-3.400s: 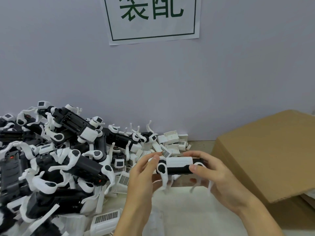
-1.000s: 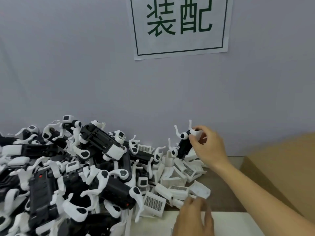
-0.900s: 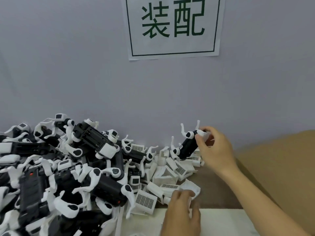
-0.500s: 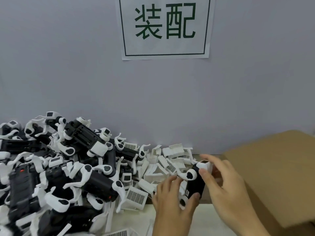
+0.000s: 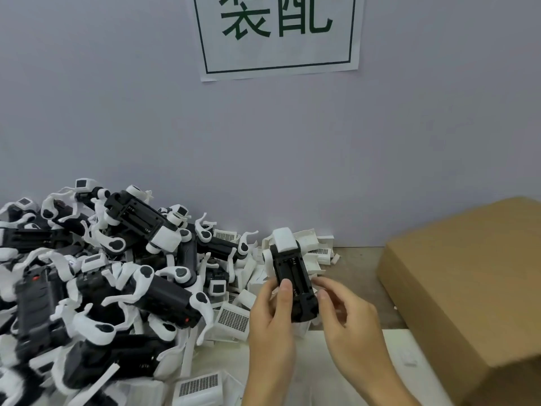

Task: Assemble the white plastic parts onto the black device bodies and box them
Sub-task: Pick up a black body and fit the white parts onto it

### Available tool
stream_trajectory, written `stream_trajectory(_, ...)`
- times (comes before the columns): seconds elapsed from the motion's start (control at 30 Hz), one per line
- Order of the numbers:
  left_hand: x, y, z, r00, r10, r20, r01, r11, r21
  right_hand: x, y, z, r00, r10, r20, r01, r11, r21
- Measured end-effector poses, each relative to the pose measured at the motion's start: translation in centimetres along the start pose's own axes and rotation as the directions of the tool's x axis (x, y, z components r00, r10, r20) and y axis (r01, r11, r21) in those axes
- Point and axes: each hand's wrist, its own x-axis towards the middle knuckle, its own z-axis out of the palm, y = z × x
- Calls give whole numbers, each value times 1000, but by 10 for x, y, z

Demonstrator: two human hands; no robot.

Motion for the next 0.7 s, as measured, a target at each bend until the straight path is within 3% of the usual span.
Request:
stream_trajectory(0.1,1,-2,0,1000,-21,2,21,1000,-12,-2,-4,-2,998,-62,24,61,998,13)
stream_trajectory(0.3,6,-3,-3,994,-103,-44,97,988,-117,-6,-11,2,958,-98,270,122,990,-73)
stream_trajectory(0.43,7,-7,-4,991,-124,-49,118,986,-115,-6,-6,8,981,-45,190,80,980,-183)
stream_trajectory(0.7,8,-8,-4,994,-110,-27,107,988,-113,-5,-10,6,981,-120,149,135,986,-95)
